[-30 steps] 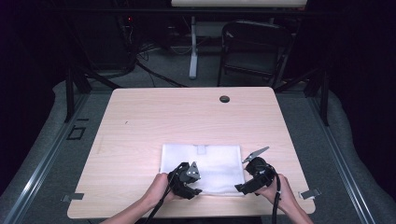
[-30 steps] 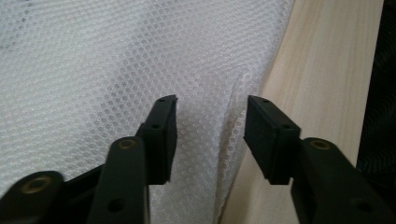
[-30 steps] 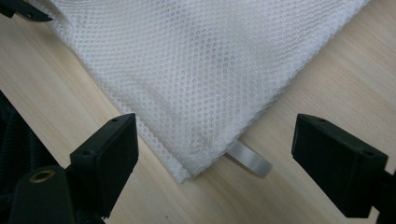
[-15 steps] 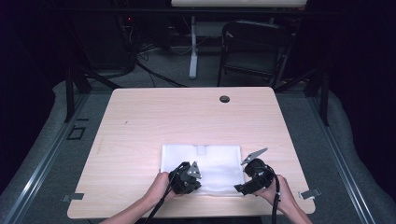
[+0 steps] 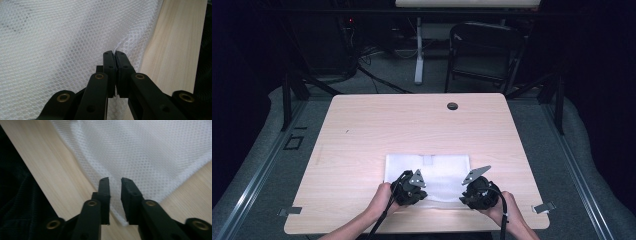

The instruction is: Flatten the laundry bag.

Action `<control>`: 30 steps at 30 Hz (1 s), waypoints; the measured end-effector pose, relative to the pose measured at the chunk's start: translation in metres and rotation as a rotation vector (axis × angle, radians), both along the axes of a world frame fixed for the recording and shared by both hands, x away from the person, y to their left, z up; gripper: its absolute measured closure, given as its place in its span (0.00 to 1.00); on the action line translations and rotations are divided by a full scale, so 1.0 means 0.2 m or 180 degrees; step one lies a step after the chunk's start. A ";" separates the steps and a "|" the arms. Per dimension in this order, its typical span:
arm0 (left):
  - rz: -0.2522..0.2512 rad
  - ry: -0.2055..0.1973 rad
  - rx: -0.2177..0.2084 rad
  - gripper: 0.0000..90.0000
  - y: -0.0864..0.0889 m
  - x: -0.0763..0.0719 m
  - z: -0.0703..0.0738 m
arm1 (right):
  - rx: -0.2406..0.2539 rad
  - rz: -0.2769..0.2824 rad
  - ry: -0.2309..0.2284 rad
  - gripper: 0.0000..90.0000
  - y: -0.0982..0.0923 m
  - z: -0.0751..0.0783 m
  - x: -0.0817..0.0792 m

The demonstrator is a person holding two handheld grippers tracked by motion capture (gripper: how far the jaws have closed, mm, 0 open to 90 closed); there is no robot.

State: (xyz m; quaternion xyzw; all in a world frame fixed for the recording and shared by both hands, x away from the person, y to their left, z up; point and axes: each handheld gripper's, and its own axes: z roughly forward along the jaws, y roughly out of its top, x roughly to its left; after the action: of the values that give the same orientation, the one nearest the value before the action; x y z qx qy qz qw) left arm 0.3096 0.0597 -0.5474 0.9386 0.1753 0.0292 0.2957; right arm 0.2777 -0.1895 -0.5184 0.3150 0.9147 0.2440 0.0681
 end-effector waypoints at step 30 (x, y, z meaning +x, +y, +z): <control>0.0249 0.0042 -0.0286 0.98 0.03 0.02 0.03 | -0.0255 0.0393 -0.0484 1.00 0.24 -0.18 0.00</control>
State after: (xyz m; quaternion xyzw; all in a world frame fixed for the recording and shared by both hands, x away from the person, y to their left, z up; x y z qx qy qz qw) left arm 0.3128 0.0656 -0.5411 0.9170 0.2149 0.0267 0.3350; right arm 0.2771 -0.1406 -0.5554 0.2357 0.9335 0.2342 0.1347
